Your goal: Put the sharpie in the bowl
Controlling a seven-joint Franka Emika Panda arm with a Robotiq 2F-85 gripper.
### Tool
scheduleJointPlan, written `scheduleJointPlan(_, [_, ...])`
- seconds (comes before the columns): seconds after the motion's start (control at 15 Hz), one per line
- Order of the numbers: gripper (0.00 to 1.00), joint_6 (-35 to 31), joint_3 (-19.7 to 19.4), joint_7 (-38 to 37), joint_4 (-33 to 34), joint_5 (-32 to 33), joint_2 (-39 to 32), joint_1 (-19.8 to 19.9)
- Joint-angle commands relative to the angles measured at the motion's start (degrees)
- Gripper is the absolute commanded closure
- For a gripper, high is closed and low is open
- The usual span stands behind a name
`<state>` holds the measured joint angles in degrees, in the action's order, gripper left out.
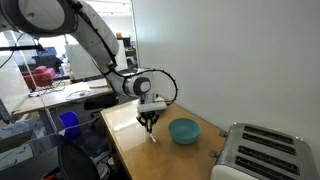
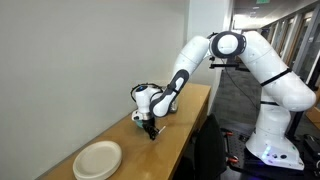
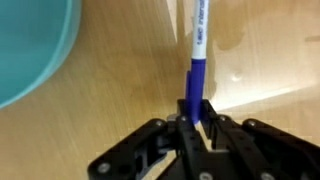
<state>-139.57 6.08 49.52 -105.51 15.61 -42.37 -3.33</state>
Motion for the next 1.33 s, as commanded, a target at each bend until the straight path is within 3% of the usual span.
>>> scheduleJointPlan(0.0, [0.95, 6.64, -2.62, -3.78, 0.63, 8.01, 2.87, -3.20])
scheduleJointPlan(0.53, [0.95, 19.48, -3.62, -3.57, 10.75, 19.03, 1.32, -4.22])
scheduleJointPlan(1.27, [0.95, 29.76, -7.20, -1.83, 34.84, 25.88, -15.55, -6.47])
